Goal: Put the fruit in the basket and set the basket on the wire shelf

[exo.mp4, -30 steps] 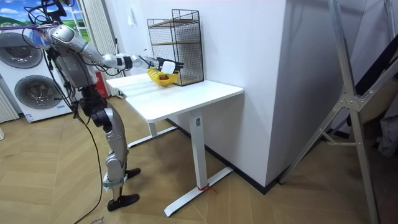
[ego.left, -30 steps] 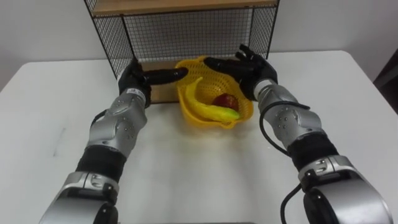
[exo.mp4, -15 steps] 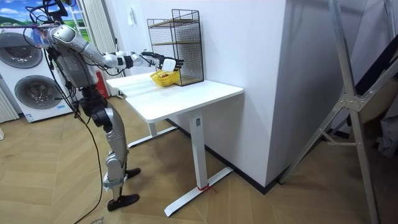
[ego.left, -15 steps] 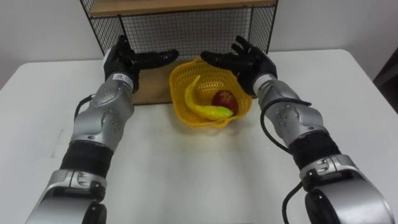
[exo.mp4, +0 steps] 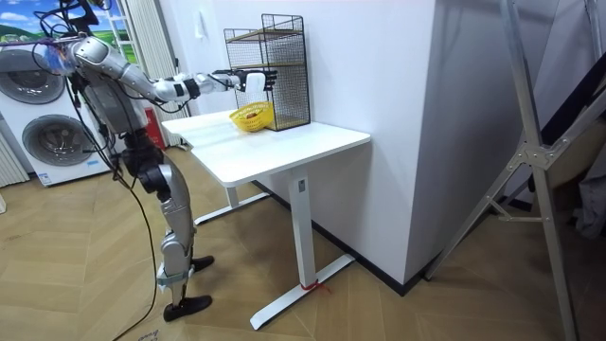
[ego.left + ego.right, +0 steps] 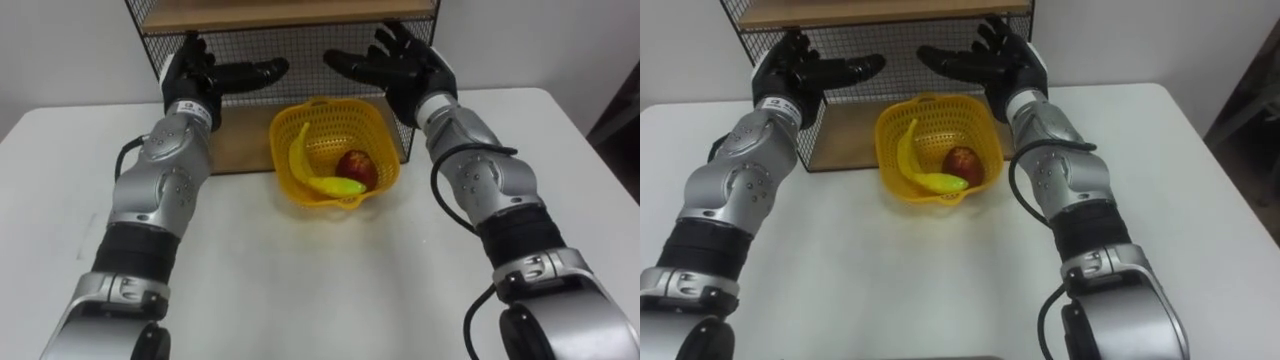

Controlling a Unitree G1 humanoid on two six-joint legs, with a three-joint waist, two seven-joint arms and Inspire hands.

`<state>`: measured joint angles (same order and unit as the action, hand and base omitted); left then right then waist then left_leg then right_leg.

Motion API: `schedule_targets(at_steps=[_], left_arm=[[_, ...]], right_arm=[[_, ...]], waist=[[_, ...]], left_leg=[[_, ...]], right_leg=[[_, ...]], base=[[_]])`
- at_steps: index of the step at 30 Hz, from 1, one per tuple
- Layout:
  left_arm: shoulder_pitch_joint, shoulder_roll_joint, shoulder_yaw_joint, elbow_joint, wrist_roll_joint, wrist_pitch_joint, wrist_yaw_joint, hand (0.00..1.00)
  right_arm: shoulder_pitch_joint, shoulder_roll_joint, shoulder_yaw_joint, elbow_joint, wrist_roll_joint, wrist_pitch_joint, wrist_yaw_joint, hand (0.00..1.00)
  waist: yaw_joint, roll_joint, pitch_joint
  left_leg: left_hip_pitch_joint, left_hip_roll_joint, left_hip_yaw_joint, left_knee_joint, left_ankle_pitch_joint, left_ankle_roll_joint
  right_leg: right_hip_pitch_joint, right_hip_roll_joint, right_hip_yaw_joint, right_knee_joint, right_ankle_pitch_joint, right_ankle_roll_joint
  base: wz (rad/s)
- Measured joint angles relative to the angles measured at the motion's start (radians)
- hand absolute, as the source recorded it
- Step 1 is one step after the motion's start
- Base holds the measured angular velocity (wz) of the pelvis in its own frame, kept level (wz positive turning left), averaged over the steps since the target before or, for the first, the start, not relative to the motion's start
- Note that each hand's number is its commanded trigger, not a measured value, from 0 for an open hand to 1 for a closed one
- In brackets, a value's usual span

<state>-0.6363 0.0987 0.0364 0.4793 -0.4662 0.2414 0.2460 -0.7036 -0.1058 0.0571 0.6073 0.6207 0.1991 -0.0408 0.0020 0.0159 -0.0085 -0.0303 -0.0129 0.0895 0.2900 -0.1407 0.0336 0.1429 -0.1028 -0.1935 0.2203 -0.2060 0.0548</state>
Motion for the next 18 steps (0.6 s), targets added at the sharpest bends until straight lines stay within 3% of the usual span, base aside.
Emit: schedule_targets(at_steps=[11, 16, 18], left_arm=[[0.0, 0.003, 0.001, -0.01, -0.002, 0.0, 0.0, 0.0], [0.014, 0.003, 0.003, -0.079, 0.008, -0.001, -0.002, 0.0], [0.054, 0.001, 0.0, -0.137, 0.007, -0.003, -0.022, 0.0]], right_arm=[[0.001, -0.019, 0.008, -0.066, -0.001, 0.013, -0.001, 0.0], [0.099, -0.023, 0.006, -0.224, -0.063, 0.015, 0.011, 0.0], [0.116, -0.025, 0.005, -0.251, -0.077, 0.015, 0.037, 0.0]], waist=[[0.0, 0.002, 0.0012], [0.008, 0.001, 0.0012], [0.005, 0.001, 0.0011]], left_leg=[[-0.011, 0.001, 0.005, -0.004, 0.0, 0.0], [-0.018, 0.0, 0.018, -0.018, 0.002, 0.0], [-0.018, 0.0, 0.018, -0.022, 0.002, 0.0]], right_leg=[[-0.015, 0.0, 0.002, 0.0, 0.001, 0.0], [-0.031, -0.002, 0.009, 0.0, 0.001, 0.0], [-0.034, -0.003, 0.007, 0.0, 0.001, 0.0]], base=[[0.0], [-0.04], [0.0]])
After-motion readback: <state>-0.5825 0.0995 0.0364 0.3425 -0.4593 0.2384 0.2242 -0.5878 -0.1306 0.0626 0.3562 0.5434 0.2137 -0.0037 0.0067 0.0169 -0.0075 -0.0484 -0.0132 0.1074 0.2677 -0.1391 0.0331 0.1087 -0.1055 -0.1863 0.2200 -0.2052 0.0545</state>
